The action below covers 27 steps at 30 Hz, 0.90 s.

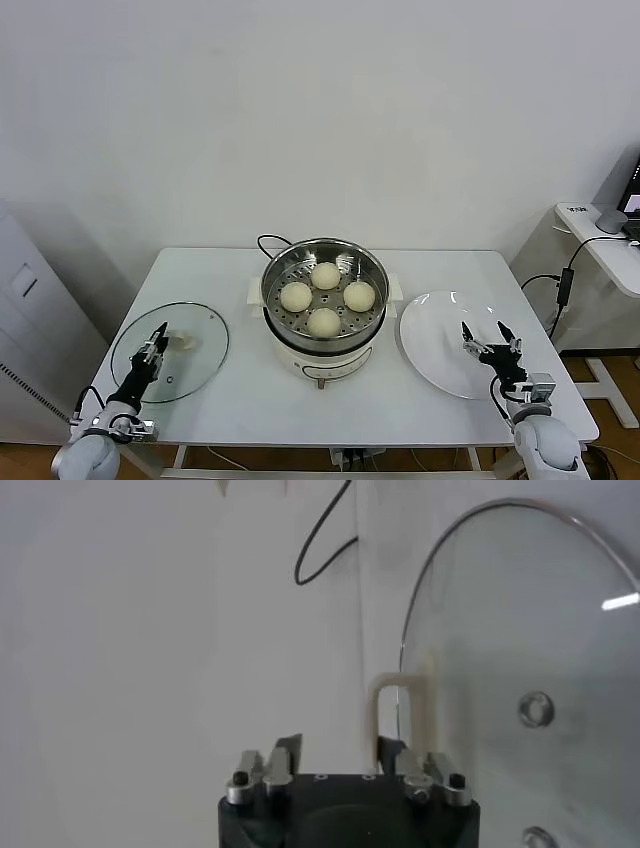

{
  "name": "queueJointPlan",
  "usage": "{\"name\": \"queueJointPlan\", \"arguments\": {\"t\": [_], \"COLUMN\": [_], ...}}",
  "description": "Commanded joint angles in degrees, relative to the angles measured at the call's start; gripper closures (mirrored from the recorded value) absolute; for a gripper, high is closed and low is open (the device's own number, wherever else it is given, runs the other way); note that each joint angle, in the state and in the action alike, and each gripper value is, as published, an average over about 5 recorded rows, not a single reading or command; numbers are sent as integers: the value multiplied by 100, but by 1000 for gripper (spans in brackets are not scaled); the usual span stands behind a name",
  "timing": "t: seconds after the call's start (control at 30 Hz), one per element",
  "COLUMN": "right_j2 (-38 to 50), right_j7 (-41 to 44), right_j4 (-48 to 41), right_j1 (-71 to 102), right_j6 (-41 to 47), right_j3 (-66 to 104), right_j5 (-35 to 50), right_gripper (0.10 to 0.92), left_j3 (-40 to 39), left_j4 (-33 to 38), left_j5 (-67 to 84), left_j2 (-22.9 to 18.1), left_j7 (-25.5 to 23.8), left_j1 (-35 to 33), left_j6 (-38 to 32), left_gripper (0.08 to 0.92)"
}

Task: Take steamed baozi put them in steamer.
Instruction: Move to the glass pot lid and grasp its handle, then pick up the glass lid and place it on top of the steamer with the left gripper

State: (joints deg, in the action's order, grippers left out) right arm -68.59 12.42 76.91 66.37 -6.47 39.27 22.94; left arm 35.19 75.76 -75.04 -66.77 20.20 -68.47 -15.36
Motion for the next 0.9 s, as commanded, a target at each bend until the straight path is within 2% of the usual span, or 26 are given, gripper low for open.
{"name": "queueJointPlan", "arguments": {"t": [0.03, 0.2, 0.3, 0.57, 0.73, 0.9], "right_j2": [12, 28, 36, 61, 91, 118], "right_j7": [-7, -9, -11, -24, -36, -47], "right_j4": [-30, 11, 59, 205, 271, 303], "right_j1": [-25, -37, -32, -10, -57, -102], "right_j6": [11, 31, 51, 109, 149, 180], "right_j3": [2, 4, 0, -34, -125, -194], "right_j5": [12, 35, 52, 95, 113, 103], "right_gripper": [203, 203, 203, 203, 203, 203], "left_j3": [22, 59, 72, 30, -126, -539], "left_j4": [346, 893, 1284, 2215, 3021, 3633], "left_j5": [98, 379, 643, 1791, 2152, 2097], "left_j2": [41, 200, 366, 929, 1231, 1355], "left_j7": [92, -92, -334, -1295, -1856, -2233], "left_j1": [-67, -154, -205, -240, -301, -144], "left_j6": [-27, 62, 172, 756, 1425, 2137], "left_gripper": [694, 850, 891, 901, 901, 901]}}
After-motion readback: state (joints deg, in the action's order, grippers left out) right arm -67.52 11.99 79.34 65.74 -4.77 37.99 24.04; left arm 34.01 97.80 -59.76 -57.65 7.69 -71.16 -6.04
